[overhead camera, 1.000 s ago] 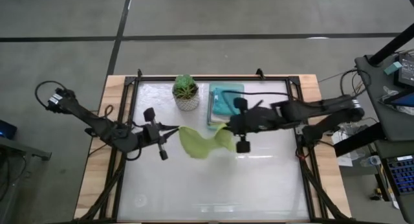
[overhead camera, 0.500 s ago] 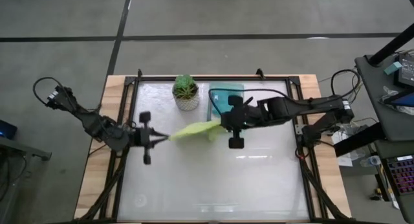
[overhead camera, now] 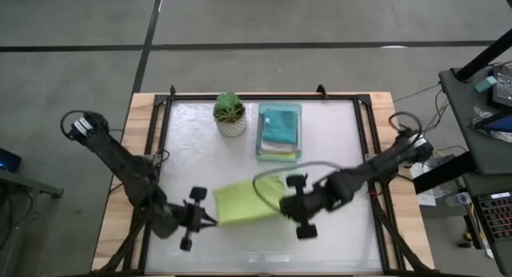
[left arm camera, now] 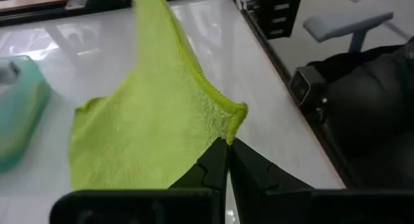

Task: Fold microfiber towels
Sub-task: Fold the green microfiber cloth

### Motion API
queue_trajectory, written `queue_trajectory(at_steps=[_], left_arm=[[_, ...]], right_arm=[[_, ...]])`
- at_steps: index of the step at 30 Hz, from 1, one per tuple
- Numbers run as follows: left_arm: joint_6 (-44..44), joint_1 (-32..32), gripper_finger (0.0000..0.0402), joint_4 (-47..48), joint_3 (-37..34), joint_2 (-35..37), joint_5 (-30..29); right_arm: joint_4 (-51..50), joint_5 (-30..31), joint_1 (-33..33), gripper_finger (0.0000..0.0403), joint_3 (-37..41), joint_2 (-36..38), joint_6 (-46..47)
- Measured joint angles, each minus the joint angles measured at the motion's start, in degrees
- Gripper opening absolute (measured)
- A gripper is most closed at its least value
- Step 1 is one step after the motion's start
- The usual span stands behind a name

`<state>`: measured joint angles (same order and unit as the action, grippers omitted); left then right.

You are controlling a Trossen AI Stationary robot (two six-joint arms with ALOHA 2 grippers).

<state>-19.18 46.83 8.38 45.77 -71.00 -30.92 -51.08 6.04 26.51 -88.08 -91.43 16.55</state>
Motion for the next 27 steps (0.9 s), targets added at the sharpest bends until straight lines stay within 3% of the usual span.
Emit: queue_trajectory(at_steps=[4, 11, 15, 22, 27], left_arm=[[-2.1, -0.1, 0.0, -0.3, 1.2, -4.3, 0.0], [-11.3, -0.3, 0.0, -0.5, 0.3, -5.2, 2.7], [-15.4, 0.0, 0.0, -3.9, 0.1, -7.1, 6.5], [-17.6, -0.3, 0.0, -6.8, -0.1, -13.3, 7.0], [-21.7, -0.3, 0.0, -1.9, -0.6, -14.7, 4.5]], right_arm=[[0.5, -4.5, 2.2, 0.0008, 0.2, -4.0, 0.4], [0.5, -12.7, 2.2, 0.0008, 0.2, -7.1, 2.0], [1.4, -17.9, 2.5, 0.0008, 0.2, -9.1, 4.3], [4.4, -17.7, 1.4, 0.0008, 0.2, -12.0, -3.3], [-0.4, -8.1, -2.6, 0.0008, 0.2, -12.0, -9.1]])
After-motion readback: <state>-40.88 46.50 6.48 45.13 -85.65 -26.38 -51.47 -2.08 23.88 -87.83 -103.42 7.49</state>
